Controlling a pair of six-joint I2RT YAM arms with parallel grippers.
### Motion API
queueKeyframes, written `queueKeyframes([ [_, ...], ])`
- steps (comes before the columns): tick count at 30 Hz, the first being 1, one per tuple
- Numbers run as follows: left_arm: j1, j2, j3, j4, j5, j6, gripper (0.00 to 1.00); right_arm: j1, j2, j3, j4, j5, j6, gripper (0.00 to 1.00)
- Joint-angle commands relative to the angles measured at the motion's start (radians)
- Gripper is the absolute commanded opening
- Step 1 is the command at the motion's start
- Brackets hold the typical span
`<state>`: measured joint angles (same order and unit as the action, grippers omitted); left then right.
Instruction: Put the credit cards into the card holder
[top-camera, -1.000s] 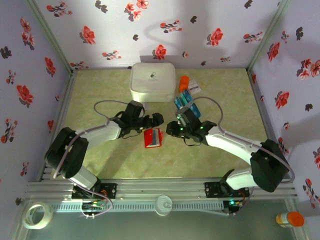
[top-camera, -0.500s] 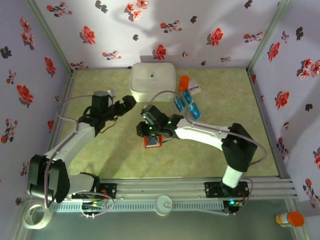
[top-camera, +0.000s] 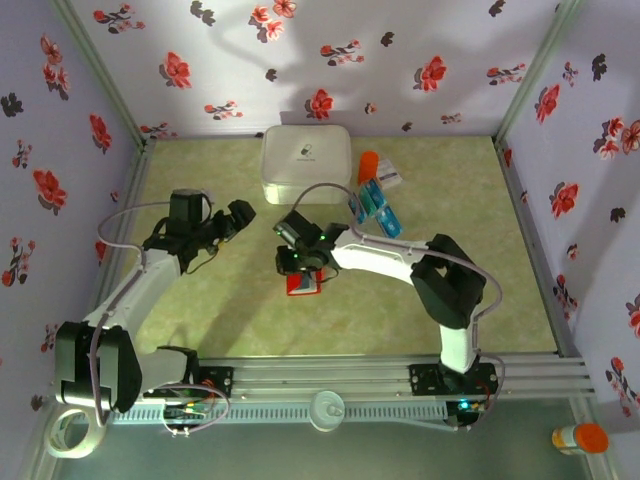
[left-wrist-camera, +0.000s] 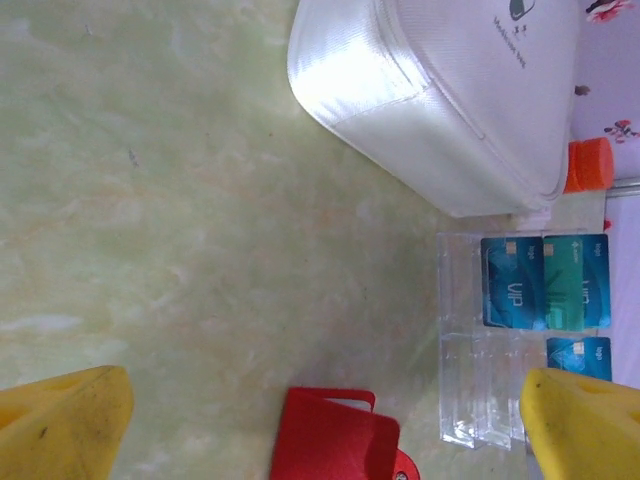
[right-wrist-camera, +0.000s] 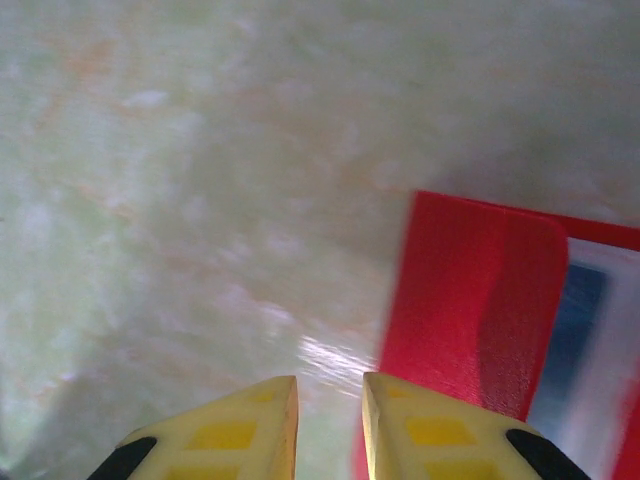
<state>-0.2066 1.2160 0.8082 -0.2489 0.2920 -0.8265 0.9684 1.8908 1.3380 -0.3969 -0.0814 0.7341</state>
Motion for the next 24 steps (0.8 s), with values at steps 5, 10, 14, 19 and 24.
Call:
queueKeyframes([
  [5, -0.007, 0.004, -0.048, 0.013, 0.054, 0.057, 1.00, -0.040, -0.065, -0.163, 0.086, 0.019, 0.046, 0.24],
  [10, -0.070, 0.008, -0.076, 0.051, 0.053, 0.069, 1.00, -0.048, -0.077, -0.230, 0.147, 0.011, 0.070, 0.24],
  [14, -0.140, 0.050, -0.060, 0.007, 0.011, 0.105, 1.00, -0.050, -0.091, -0.278, 0.184, 0.005, 0.087, 0.24],
  [19, -0.226, 0.140, -0.005, -0.095, -0.082, 0.167, 1.00, -0.050, -0.103, -0.315, 0.211, 0.000, 0.100, 0.24],
  [24, -0.287, 0.245, 0.041, -0.160, -0.135, 0.213, 1.00, -0.050, -0.102, -0.327, 0.227, -0.003, 0.110, 0.24],
])
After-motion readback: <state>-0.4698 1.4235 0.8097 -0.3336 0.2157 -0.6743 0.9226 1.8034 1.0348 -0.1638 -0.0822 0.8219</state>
